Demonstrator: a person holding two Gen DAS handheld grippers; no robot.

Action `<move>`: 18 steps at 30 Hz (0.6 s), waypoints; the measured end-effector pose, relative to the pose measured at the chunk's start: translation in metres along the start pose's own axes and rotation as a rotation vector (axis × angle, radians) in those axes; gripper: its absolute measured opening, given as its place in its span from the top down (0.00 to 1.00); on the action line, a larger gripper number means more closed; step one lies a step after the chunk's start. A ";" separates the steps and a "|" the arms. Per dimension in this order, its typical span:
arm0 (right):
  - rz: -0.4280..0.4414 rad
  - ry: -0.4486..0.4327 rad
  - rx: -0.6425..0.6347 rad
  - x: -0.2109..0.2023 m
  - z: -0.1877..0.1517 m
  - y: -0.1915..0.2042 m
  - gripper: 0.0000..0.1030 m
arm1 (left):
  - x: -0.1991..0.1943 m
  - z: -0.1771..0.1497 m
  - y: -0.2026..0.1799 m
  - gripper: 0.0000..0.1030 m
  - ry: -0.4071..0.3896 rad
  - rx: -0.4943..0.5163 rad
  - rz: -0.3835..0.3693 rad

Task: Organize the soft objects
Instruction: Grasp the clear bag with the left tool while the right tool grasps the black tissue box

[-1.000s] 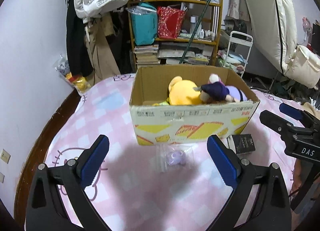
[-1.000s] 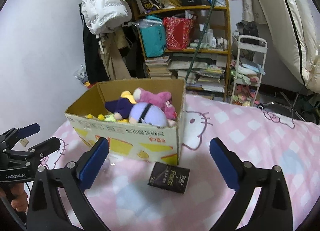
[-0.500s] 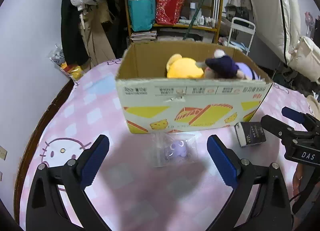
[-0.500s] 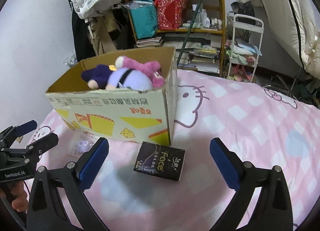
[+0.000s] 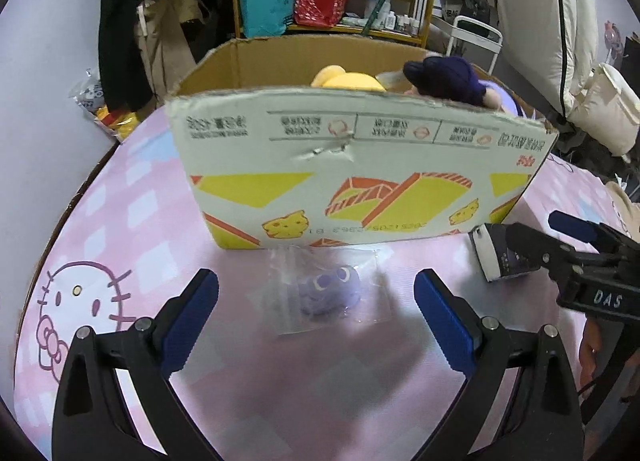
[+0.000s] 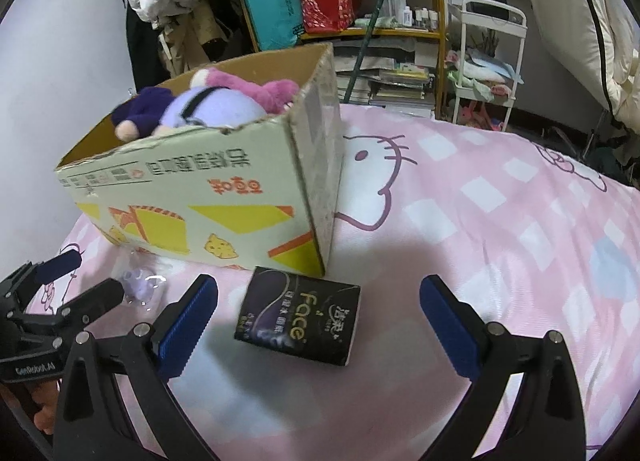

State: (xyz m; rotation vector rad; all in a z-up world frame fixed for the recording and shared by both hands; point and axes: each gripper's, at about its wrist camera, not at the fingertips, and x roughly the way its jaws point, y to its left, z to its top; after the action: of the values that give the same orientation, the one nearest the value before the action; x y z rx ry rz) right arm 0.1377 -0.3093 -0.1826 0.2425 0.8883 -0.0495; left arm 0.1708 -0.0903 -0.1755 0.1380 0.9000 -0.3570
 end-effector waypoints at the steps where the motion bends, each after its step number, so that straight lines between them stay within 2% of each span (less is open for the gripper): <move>1: 0.000 0.003 0.004 0.002 0.000 -0.001 0.00 | 0.002 -0.001 -0.001 0.06 0.002 0.005 0.001; 18: -0.012 0.046 -0.003 0.021 -0.004 0.000 0.00 | 0.028 -0.008 -0.011 0.06 0.040 0.044 0.007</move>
State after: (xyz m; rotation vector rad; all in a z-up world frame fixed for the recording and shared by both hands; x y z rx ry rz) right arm 0.1481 -0.3073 -0.2012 0.2358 0.9354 -0.0538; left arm 0.1774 -0.1051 -0.2021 0.1890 0.9317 -0.3690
